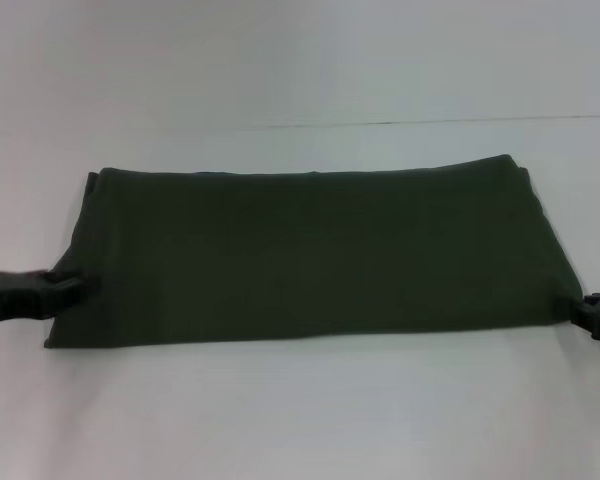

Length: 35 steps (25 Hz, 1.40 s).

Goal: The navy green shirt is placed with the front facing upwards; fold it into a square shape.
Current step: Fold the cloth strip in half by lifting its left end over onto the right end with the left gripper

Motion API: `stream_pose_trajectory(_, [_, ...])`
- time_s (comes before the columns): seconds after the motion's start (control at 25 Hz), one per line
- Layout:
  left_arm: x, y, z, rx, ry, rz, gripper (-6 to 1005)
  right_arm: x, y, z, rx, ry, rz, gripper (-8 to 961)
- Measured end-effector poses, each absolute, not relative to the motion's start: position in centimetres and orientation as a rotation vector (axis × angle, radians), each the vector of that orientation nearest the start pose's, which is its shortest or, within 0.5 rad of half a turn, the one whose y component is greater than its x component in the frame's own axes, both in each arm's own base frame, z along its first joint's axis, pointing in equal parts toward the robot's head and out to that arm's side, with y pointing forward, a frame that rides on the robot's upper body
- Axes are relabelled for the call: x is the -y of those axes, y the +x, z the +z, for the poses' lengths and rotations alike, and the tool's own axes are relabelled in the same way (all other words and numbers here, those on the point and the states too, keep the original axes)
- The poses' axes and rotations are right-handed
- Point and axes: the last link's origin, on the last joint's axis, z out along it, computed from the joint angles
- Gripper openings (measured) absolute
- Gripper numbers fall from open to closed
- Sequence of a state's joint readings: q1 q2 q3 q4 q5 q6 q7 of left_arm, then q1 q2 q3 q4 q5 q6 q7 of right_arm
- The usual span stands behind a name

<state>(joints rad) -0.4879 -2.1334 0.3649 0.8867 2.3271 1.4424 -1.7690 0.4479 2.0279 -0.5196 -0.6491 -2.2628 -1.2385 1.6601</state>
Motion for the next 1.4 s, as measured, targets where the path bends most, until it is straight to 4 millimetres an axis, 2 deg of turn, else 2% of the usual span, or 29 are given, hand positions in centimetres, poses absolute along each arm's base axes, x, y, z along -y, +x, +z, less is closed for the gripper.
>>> stream_pose_trajectory(0.12, [-32.2, -33.3, 4.7, 1.278, -2.260, -0.409, 251, -32.5, 36.6, 3.5, -1.171, -2.277, 0.303, 34])
stream_pose_trajectory(0.4, [-31.7, -34.1, 4.5, 1.336, -2.236, -0.362, 531, -32.5, 36.6, 3.4, -1.169, -2.276, 0.303, 35])
stream_pose_trajectory(0.72, [-31.7, -34.4, 4.5, 1.340, -2.214, -0.354, 659, -32.4, 36.7, 3.3, -1.168, -2.274, 0.301, 34])
stream_pose_trajectory(0.92, [-31.6, -34.7, 4.7, 1.343, -2.199, -0.346, 684, -32.4, 36.7, 3.3, -1.169, -2.274, 0.300, 34])
stream_pose_trajectory(1.16, [-31.4, -35.0, 4.4, 1.352, -2.192, -0.320, 815, -32.4, 36.7, 3.3, -1.167, -2.274, 0.300, 34])
stream_pose_trajectory(1.4, [-31.4, -35.0, 4.2, 1.355, -2.200, -0.318, 806, -32.4, 36.7, 3.4, -1.168, -2.272, 0.299, 35])
